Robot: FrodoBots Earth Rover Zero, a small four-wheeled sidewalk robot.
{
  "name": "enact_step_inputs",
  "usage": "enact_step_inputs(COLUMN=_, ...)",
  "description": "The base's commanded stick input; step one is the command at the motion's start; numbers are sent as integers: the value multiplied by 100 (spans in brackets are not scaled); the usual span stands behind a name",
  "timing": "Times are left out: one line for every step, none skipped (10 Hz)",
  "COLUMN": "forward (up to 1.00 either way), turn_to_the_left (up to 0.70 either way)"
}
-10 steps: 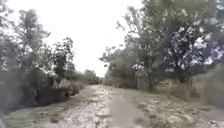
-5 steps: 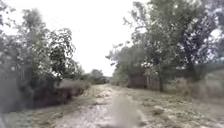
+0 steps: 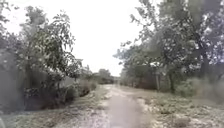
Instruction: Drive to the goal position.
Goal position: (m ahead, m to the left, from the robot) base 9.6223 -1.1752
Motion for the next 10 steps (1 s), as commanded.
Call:
enact_step_inputs(forward=85, turn_to_the_left=0)
enact_step_inputs(forward=85, turn_to_the_left=0)
enact_step_inputs(forward=85, turn_to_the_left=0)
enact_step_inputs(forward=85, turn_to_the_left=0)
enact_step_inputs(forward=85, turn_to_the_left=0)
enact_step_inputs(forward=85, turn_to_the_left=0)
enact_step_inputs(forward=85, turn_to_the_left=0)
enact_step_inputs(forward=85, turn_to_the_left=0)
enact_step_inputs(forward=85, turn_to_the_left=0)
enact_step_inputs(forward=85, turn_to_the_left=0)
